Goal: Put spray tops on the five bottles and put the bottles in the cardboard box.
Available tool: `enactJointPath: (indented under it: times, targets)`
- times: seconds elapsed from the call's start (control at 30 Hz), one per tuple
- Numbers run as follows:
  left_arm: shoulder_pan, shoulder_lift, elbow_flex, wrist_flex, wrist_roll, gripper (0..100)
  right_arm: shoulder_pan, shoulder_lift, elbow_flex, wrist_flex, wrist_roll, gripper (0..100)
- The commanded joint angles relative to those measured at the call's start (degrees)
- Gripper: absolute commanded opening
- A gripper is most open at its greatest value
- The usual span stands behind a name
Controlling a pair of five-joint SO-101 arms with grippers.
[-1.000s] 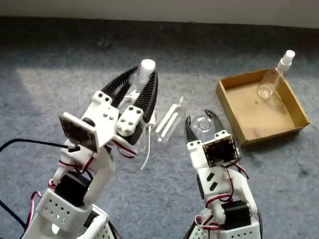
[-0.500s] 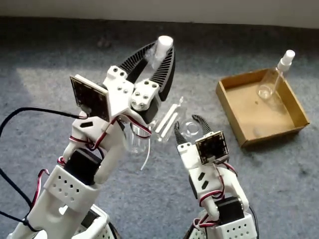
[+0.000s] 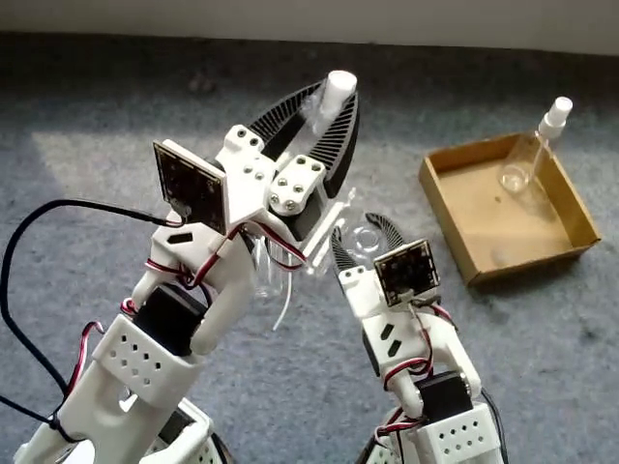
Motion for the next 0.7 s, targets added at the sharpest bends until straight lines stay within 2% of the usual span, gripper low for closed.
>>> enactJointPath:
  times: [0.0, 0.2, 0.5, 0.67]
  targets:
    - [3.4, 0.6, -2.1, -9.3, 0.6, 1, -0.7, -3.1, 1.9, -2.9, -0.5, 2.1]
    - [8.5, 0.7, 3.5, -18.1, 0.6, 1, -0.7, -5.9, 3.7, -2.9, -0.5, 2.1]
    - [8.9, 0.7, 14.7, -33.9, 0.9, 1, -0.7, -6.2, 3.7, -0.2, -4.9, 2.1]
    - [8.5, 0.7, 15.1, -34.9, 9.9, 1, -1.2, -6.2, 3.7, 2.6, -4.9, 2.1]
